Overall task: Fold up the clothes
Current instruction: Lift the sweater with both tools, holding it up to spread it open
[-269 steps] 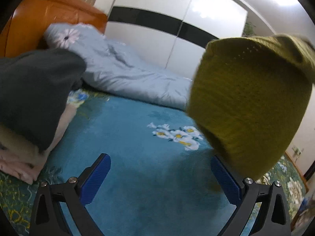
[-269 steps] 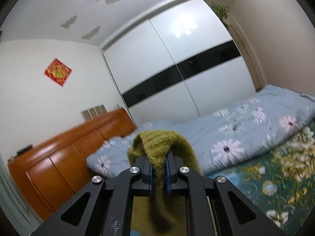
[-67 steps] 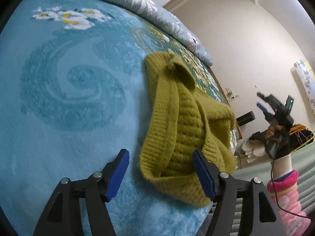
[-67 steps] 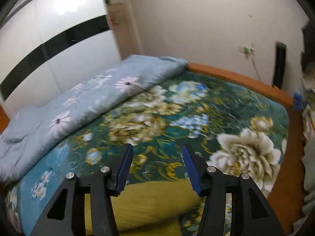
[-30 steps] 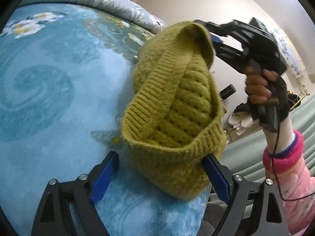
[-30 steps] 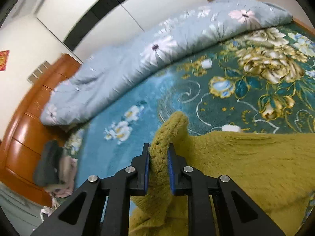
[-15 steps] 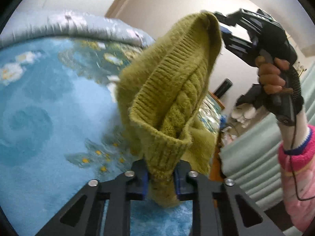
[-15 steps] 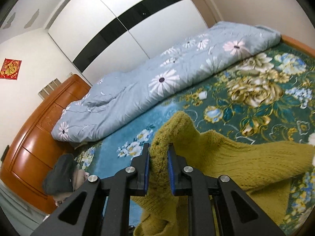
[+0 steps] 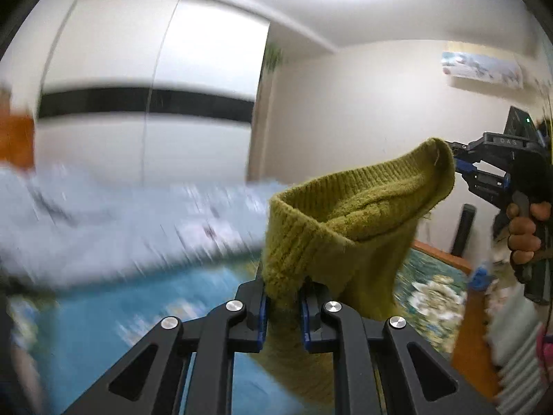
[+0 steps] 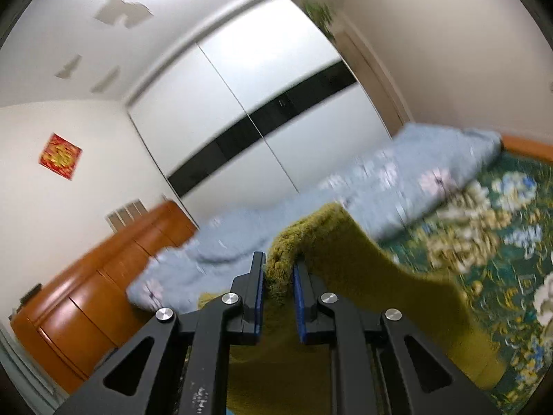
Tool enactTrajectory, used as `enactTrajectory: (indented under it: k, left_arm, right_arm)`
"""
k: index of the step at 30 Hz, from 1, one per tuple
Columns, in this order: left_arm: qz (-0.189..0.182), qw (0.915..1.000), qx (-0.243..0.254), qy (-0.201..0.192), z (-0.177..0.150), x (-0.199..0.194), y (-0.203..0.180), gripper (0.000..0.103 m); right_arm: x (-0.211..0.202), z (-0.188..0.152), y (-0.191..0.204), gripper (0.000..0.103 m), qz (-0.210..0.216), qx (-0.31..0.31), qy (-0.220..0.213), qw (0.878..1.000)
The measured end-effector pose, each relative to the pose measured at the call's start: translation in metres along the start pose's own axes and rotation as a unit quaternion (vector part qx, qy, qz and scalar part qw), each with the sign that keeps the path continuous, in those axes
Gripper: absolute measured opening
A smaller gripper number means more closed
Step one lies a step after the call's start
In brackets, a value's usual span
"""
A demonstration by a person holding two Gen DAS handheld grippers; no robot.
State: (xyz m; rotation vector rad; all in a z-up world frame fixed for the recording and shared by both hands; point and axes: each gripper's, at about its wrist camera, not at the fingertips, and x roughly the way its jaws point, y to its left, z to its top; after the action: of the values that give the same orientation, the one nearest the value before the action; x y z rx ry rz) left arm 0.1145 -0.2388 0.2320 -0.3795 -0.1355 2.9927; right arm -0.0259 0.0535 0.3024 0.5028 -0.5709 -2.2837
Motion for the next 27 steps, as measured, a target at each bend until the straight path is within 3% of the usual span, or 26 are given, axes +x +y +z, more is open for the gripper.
enactTrajectory:
  k: [7, 13, 16, 19, 21, 24, 27]
  left_arm:
    - [0.031, 0.9948, 0.062, -0.075, 0.047, -0.095, -0.012, 0.015]
    - [0.068, 0.9791, 0.131, -0.140, 0.070, -0.180, -0.031, 0.015]
    - [0.072, 0.9765, 0.145, -0.142, 0.084, -0.196, -0.028, 0.016]
    - [0.069, 0.9816, 0.138, -0.113, 0.090, -0.187, -0.005, 0.016]
    - [0.074, 0.9854, 0.128, -0.085, 0.087, -0.168, 0.010, 0.018]
    - [0.089, 0.9902, 0.108, -0.004, 0.060, -0.102, 0.042, 0.018]
    - [0.112, 0.9873, 0.091, 0.065, 0.023, -0.035, 0.069, 0.017]
  right_arm:
    - [-0.053, 0.005, 0.057, 0.015, 0.056, -0.029, -0.071, 0.996]
    - [-0.083, 0.002, 0.103, 0.014, 0.090, -0.081, -0.105, 0.987]
    - [-0.087, 0.004, 0.123, 0.014, 0.099, -0.105, -0.116, 0.983]
    - [-0.088, 0.006, 0.142, 0.013, 0.105, -0.126, -0.123, 0.979]
    - [-0.065, 0.006, 0.143, 0.013, 0.097, -0.131, -0.108, 0.981]
    - [-0.013, -0.002, 0.132, 0.013, 0.065, -0.129, -0.061, 0.988]
    - [0.052, -0.025, 0.100, 0.013, 0.027, -0.106, 0.000, 0.994]
